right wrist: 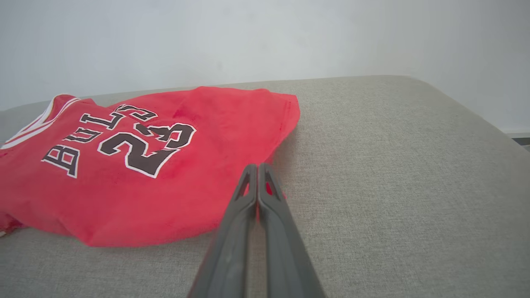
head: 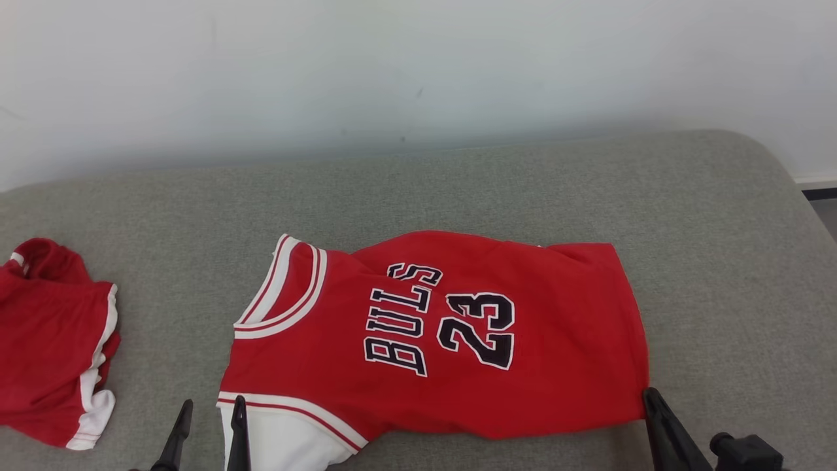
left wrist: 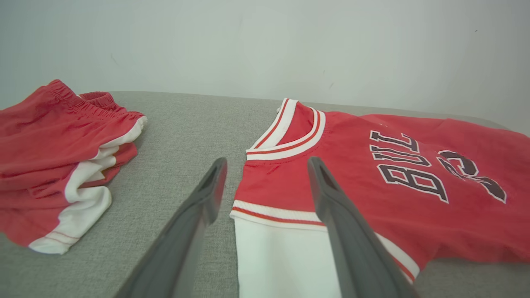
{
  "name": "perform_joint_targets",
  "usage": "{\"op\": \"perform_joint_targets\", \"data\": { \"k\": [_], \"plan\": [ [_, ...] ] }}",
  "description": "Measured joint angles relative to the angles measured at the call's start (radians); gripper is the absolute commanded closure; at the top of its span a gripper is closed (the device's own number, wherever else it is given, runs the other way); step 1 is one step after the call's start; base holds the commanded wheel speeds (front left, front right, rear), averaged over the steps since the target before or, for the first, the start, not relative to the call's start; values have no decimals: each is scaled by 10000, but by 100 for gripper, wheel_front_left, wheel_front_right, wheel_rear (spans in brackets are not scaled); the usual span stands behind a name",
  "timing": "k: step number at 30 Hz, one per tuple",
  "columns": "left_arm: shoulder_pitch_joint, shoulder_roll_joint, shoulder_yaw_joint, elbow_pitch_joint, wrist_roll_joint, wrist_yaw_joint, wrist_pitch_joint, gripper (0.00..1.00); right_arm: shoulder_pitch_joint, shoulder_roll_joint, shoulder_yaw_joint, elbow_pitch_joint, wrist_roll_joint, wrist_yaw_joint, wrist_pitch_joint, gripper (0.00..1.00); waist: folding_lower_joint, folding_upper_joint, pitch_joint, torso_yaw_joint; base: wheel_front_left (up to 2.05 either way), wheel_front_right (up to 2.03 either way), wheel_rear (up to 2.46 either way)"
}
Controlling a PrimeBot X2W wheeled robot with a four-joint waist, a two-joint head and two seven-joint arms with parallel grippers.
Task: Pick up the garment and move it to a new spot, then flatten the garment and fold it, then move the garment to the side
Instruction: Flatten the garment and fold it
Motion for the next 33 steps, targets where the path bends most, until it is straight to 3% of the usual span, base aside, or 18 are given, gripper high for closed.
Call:
{"op": "perform_joint_targets", "data": {
  "k": [8, 17, 23, 24, 25, 26, 29, 33],
  "plan": [
    [-68, 12, -360, 125, -17, 0, 0, 0, -1955, -466, 23, 2102, 77, 0, -341, 100, 0, 0, -11, 401, 0, 0, 0],
    [-260, 65, -838, 372, -58, 0, 0, 0, -5090, -999, -583, 6169, 209, 0, -690, 100, 0, 0, 5, 1074, 0, 0, 0],
    [-291, 84, -984, 439, -94, 0, 0, 0, -6292, -1129, -920, 8307, -84, 0, -917, 100, 1, 0, 18, 1535, 0, 0, 0],
    [-294, 84, -991, 449, -104, 0, 0, 0, -6392, -1139, -957, 8539, -184, 0, -959, 86, 0, 0, 17, 1594, 0, 0, 0],
    [-294, 86, -995, 460, -107, 0, 0, 0, -6469, -1141, -1012, 8682, -261, 0, -968, 23, 0, 0, 12, 1643, 0, 0, 0],
    [-292, 88, -989, 472, -115, 0, 0, 0, -6531, -1141, -1049, 8799, -337, 0, -988, 0, 0, 0, -2, 1676, 0, 0, 0],
    [-250, 86, -957, 506, -119, 0, 0, 0, -6508, -1074, -1179, 8376, -435, 0, -1003, 0, 0, 0, -98, 1686, 0, 0, 0],
    [-121, 81, -888, 499, -117, 0, 0, 0, -5970, -901, -1289, 6729, -391, 0, -1011, 0, -1, 0, -242, 1541, 0, 0, 0]
  ]
}}
